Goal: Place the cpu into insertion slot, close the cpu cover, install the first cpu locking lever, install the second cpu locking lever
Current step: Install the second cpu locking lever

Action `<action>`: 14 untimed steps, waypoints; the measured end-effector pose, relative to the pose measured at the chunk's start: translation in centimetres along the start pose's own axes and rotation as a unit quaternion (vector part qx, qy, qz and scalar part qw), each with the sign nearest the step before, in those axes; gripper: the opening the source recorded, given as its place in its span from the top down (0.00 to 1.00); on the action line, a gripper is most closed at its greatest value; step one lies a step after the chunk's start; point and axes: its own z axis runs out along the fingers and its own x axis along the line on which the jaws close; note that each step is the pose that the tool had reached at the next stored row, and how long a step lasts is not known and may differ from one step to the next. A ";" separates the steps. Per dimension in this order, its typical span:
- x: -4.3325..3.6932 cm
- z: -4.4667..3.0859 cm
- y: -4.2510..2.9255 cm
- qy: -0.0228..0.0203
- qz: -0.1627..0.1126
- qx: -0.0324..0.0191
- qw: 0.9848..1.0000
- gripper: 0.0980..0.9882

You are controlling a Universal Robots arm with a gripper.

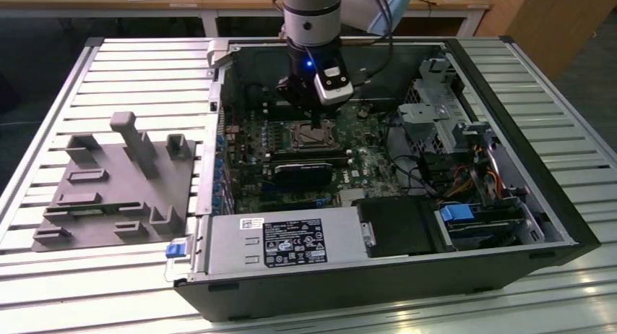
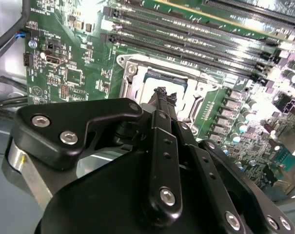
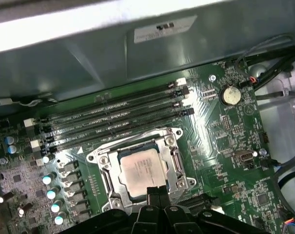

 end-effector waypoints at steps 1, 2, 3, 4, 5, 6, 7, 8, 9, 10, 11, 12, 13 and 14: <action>-0.04 0.00 -0.12 0.000 0.000 0.000 1.000 1.00; -0.08 0.01 -0.26 0.000 0.000 0.000 1.000 1.00; -0.12 0.01 -0.40 0.000 0.000 0.000 1.000 1.00; -0.17 0.01 -0.55 0.000 0.000 0.000 1.000 1.00; -0.21 0.01 -0.69 0.000 0.000 0.000 1.000 1.00; -0.25 0.01 -0.81 0.000 0.000 0.000 1.000 1.00; -0.29 0.02 -0.94 0.000 0.000 0.000 1.000 1.00; -0.34 0.02 -1.09 0.000 0.000 0.000 1.000 1.00; -0.38 0.02 -1.24 0.000 0.000 0.000 1.000 1.00; -0.42 0.03 -1.38 0.000 0.000 0.000 1.000 1.00; -0.47 0.02 -1.54 0.000 0.000 0.000 1.000 1.00; -0.51 0.03 -1.68 0.000 0.000 0.000 1.000 1.00; -0.56 0.03 -1.83 0.000 0.000 0.000 1.000 1.00; -0.61 0.04 -1.99 0.000 0.000 0.000 1.000 1.00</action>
